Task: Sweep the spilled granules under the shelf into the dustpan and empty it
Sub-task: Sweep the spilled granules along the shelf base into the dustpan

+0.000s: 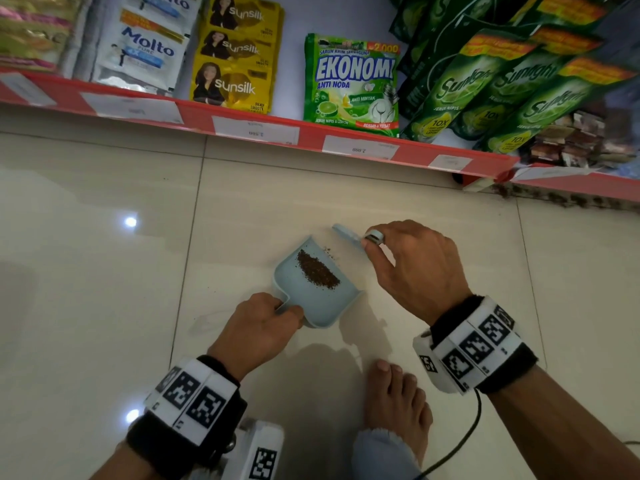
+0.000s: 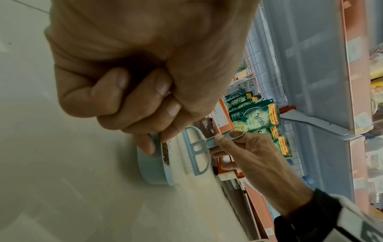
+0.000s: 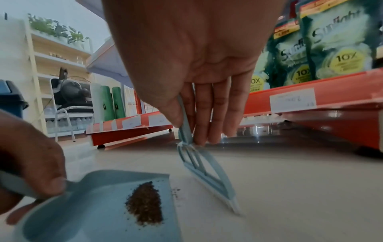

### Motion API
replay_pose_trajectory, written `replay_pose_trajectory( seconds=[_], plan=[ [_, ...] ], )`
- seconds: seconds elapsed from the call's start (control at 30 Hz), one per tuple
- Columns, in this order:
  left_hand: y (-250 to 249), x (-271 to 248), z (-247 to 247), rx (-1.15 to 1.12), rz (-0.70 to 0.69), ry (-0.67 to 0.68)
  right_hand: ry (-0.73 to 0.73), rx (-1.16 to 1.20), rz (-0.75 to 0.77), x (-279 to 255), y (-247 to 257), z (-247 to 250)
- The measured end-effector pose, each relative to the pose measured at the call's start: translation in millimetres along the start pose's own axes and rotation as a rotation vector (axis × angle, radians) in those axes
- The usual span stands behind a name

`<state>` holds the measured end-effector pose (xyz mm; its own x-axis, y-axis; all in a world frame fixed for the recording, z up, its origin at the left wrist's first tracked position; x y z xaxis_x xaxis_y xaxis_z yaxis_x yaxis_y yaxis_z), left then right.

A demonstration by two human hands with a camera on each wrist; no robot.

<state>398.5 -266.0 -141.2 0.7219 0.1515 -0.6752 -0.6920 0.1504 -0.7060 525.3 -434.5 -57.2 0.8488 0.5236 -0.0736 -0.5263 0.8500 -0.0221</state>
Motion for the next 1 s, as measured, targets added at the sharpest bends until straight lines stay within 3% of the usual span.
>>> replay_pose_trajectory(
  seconds=[0.1,0.27,0.37,0.47,0.57,0.63,0.73,0.87,1.0],
  plan=[
    [0,-1,1,-0.005,-0.002,0.008,0.067,0.111,0.065,-5,9,-4],
    [3,-2,2,-0.002,0.007,0.001,-0.109,0.078,0.028,-4,9,9],
    [6,-2,2,-0.008,0.017,0.001,-0.011,-0.017,0.016,1,7,0],
    [6,-3,3,-0.014,0.02,0.003,0.064,0.082,0.071,-2,13,-6],
    [6,-3,4,-0.014,0.021,0.003,-0.073,0.181,0.0,-4,8,5],
    [8,-4,5,-0.013,0.02,0.001,-0.125,0.094,-0.049,-4,3,9],
    [8,-6,5,-0.007,0.015,0.001,-0.066,-0.036,-0.06,-3,3,3],
    [7,-6,6,-0.015,0.014,0.005,0.072,0.108,0.019,-10,20,-8],
    [9,-6,7,-0.021,0.007,-0.004,-0.127,0.232,-0.049,-11,19,6]
  ],
)
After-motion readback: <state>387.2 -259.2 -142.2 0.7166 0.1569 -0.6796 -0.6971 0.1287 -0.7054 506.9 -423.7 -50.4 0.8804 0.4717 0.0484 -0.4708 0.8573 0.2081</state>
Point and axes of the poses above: each hand's wrist, its own x-axis towards the middle knuckle, its own z-axis out of the back of the hand, y = z × x, the point moved 5 cm from there along x, towards the middle knuckle, and after that the axes turned 9 degrees about -x, right-handed, at the moved point
